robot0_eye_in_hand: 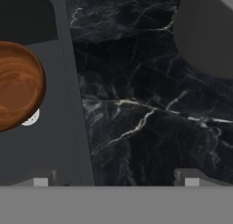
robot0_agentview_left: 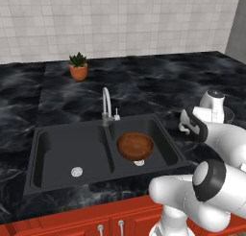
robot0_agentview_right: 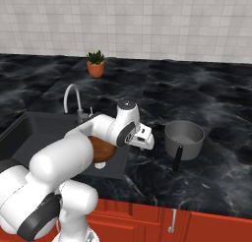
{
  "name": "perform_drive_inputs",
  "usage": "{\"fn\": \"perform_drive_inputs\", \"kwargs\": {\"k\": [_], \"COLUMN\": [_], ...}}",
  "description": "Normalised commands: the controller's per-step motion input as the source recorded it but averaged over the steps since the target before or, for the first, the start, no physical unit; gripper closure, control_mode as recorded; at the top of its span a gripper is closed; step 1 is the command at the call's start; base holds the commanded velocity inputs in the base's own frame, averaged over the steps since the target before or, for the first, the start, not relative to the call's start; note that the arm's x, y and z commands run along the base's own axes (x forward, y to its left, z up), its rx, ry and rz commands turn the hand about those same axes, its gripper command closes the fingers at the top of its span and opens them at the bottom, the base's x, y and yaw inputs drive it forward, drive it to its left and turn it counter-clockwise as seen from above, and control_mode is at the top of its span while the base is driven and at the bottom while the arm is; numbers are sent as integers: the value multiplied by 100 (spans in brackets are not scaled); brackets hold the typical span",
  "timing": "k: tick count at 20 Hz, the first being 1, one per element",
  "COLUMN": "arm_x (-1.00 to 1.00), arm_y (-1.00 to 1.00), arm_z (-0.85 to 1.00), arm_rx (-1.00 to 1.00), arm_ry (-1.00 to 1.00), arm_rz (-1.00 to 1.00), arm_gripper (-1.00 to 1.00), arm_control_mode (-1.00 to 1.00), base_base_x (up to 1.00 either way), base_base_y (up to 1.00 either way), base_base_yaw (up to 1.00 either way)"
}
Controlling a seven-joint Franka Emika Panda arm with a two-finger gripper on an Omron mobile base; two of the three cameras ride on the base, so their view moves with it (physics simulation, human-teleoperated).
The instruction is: Place the saucepan in the left basin and the bowl in the right basin of the sink.
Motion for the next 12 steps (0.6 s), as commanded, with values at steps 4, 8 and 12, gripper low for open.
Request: {"fn": "perform_drive_inputs", "kwargs": {"k": [4,8,12], "arm_x": [-2,-3,0], "arm_y": [-5,-10,-12], "arm_z": [0,0,3], "arm_rx": [0,1,0], "arm_ry": [-1,-1,0], "arm_rz": [0,0,0], "arm_gripper": [-100,-100,-100], "arm_control_mode": [-100,-100,-100], "base_base_x": [0,0,0], "base_base_y": [0,0,0], "base_base_yaw": [0,0,0]}}
